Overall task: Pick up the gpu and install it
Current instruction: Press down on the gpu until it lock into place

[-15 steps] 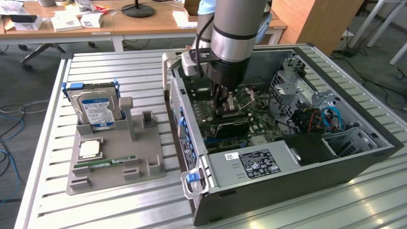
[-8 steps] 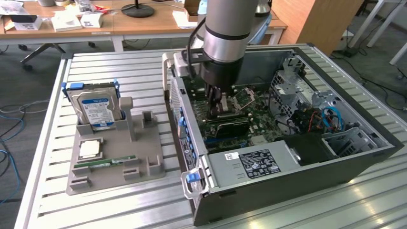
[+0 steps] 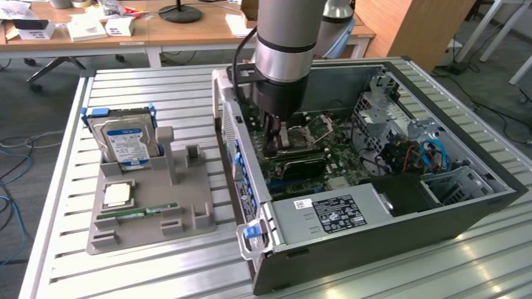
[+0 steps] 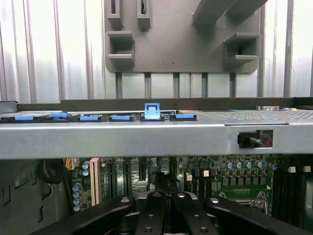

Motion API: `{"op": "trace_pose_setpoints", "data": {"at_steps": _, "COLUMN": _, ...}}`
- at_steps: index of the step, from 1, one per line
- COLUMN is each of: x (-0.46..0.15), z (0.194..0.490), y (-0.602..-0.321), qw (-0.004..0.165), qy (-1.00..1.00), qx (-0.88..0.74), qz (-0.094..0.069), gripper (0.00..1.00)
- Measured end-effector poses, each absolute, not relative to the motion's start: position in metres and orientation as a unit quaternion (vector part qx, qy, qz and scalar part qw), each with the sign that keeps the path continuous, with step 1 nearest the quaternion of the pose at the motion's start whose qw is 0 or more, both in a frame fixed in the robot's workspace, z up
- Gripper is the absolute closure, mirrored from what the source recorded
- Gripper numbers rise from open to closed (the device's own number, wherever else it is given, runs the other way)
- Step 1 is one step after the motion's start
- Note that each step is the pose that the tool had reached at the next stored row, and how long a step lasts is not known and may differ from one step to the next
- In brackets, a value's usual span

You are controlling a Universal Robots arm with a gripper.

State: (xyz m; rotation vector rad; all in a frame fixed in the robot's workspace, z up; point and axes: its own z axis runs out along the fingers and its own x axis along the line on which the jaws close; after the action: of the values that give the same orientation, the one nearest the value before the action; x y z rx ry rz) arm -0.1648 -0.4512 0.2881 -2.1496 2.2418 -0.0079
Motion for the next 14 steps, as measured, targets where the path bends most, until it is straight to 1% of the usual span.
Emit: {"op": "trace_pose_setpoints", "data": {"at_steps": 14, "x": -0.181, "z": 0.288, "y": -0.451, "qw": 0.019, "qy": 0.722, "qx": -0.692, "qz": -0.003, "gripper": 0.89}}
